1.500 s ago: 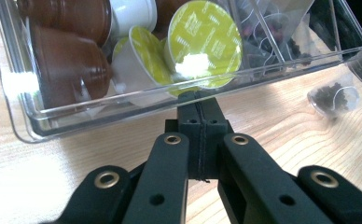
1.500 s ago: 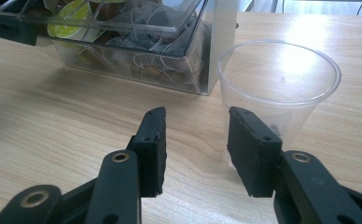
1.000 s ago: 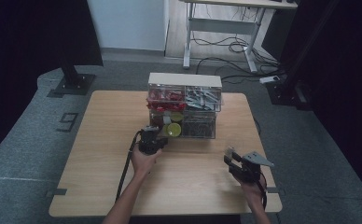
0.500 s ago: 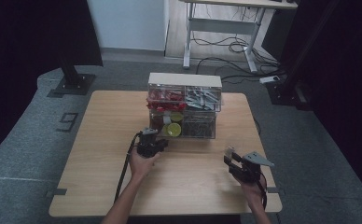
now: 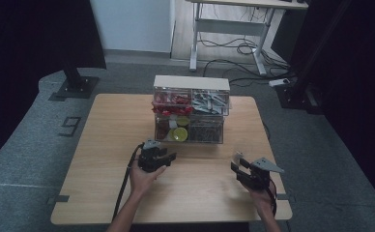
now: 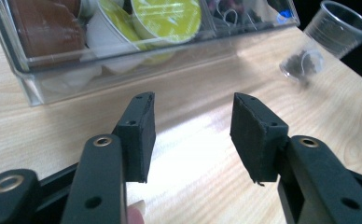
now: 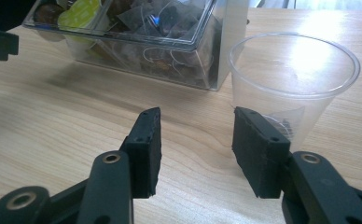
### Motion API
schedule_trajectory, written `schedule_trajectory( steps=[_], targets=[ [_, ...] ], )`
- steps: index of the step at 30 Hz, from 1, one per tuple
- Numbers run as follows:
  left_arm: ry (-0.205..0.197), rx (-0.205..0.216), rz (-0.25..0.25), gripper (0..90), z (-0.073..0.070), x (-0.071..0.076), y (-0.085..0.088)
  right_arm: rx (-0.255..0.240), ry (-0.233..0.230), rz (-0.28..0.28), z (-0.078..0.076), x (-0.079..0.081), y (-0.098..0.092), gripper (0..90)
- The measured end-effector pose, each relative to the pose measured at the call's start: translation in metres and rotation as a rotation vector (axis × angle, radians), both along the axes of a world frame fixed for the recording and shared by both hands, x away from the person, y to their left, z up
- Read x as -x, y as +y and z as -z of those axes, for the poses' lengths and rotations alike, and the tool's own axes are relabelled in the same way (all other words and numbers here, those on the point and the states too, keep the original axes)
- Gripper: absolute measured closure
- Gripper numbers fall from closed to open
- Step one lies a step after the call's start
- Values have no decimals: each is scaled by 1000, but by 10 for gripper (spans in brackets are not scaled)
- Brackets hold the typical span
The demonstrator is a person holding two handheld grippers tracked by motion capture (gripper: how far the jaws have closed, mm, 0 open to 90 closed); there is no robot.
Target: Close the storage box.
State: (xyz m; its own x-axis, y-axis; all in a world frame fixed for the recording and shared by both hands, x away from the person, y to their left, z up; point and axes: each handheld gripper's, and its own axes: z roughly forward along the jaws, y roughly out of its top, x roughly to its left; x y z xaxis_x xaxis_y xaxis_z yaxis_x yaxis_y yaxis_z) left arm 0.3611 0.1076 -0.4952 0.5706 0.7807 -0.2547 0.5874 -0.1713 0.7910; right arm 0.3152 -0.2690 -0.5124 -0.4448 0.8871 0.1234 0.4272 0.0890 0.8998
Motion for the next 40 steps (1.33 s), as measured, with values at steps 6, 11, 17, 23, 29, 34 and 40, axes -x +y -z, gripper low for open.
schedule_trajectory(
  steps=[6, 11, 17, 23, 29, 34, 40],
  targets=[
    [-53, -41, 24, 460, 3, 20, 4, 3, -9, -21, 4, 7, -3, 454],
    [-70, -58, 32, 431, 9, 35, 11, 13, -15, -32, 7, 15, -5, 404],
    [-71, -61, 25, 415, 21, 51, 24, 33, -32, -33, 12, 30, -8, 373],
    [-57, -105, 6, 410, 33, 60, 32, 42, -13, -38, 20, 43, -14, 358],
    [-39, -150, -17, 408, 45, 67, 43, 57, 21, -21, 30, 49, -20, 353],
    [-46, -163, -37, 409, 45, 66, 45, 64, 38, -20, 32, 46, -20, 343],
    [-34, -166, -38, 403, 47, 63, 43, 82, 53, -18, 34, 44, -18, 329]
  ],
)
